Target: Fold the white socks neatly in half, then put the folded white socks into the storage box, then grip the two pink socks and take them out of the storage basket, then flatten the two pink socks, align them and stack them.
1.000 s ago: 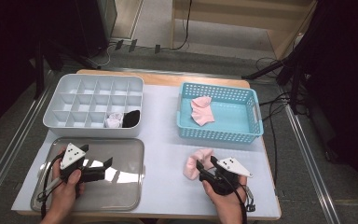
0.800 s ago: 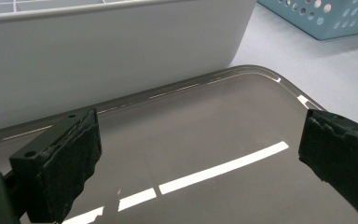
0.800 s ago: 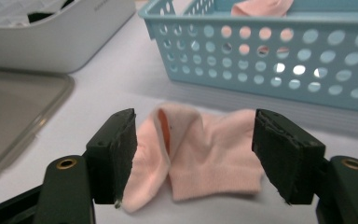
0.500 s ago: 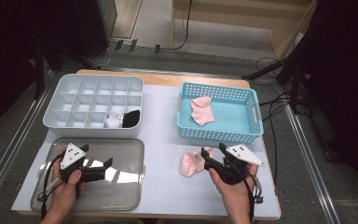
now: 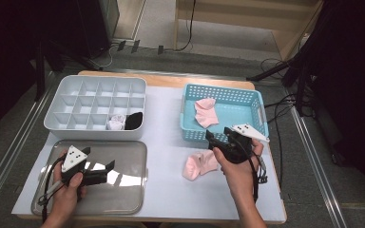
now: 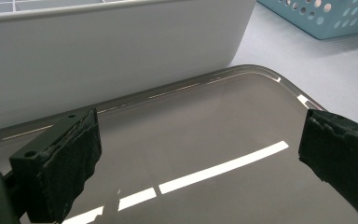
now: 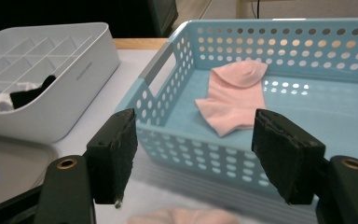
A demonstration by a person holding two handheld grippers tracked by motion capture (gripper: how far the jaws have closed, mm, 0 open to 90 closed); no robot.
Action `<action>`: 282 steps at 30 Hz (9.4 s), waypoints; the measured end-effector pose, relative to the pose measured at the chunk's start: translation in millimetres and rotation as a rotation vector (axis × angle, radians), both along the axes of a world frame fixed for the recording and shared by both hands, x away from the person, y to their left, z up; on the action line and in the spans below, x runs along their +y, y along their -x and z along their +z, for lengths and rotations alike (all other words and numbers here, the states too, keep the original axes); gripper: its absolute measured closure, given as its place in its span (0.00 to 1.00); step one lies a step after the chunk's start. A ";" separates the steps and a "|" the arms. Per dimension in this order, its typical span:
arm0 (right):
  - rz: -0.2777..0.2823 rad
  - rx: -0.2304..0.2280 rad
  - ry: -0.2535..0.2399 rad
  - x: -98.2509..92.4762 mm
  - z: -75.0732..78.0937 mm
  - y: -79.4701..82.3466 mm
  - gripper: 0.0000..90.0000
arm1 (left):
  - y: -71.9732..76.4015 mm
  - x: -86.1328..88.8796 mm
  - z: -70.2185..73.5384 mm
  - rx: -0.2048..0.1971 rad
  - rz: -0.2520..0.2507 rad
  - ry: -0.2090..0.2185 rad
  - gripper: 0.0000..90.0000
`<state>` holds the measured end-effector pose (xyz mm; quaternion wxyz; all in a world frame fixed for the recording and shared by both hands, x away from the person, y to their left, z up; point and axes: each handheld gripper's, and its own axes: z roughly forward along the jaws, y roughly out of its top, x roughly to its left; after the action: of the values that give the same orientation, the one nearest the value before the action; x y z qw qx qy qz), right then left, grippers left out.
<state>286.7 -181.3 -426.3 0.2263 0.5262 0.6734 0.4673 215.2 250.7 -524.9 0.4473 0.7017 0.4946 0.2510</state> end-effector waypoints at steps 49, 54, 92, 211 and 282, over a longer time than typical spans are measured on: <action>-0.050 0.185 0.152 27.6 -34.8 -187.8 0.45 | 0.0 1.7 -0.3 -0.005 0.003 0.023 0.00; -0.020 0.237 0.176 28.7 -52.7 -197.6 0.46 | -0.2 2.2 -0.3 -0.003 0.002 0.022 0.00; -0.121 0.246 0.203 26.8 -53.2 -202.9 0.96 | -0.1 3.5 -0.5 -0.004 0.002 0.033 0.00; 0.116 0.126 0.223 15.4 -104.4 60.5 0.91 | -1.3 -211.2 7.7 0.169 -0.306 -0.108 0.31; 0.012 0.034 -0.041 -9.0 -73.0 43.7 0.73 | -34.0 -158.4 17.2 0.244 -0.256 -0.074 0.58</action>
<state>243.0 -190.3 -499.3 0.2014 0.5346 0.6704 0.4734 249.2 92.3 -507.8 0.3862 0.8002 0.4421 0.1232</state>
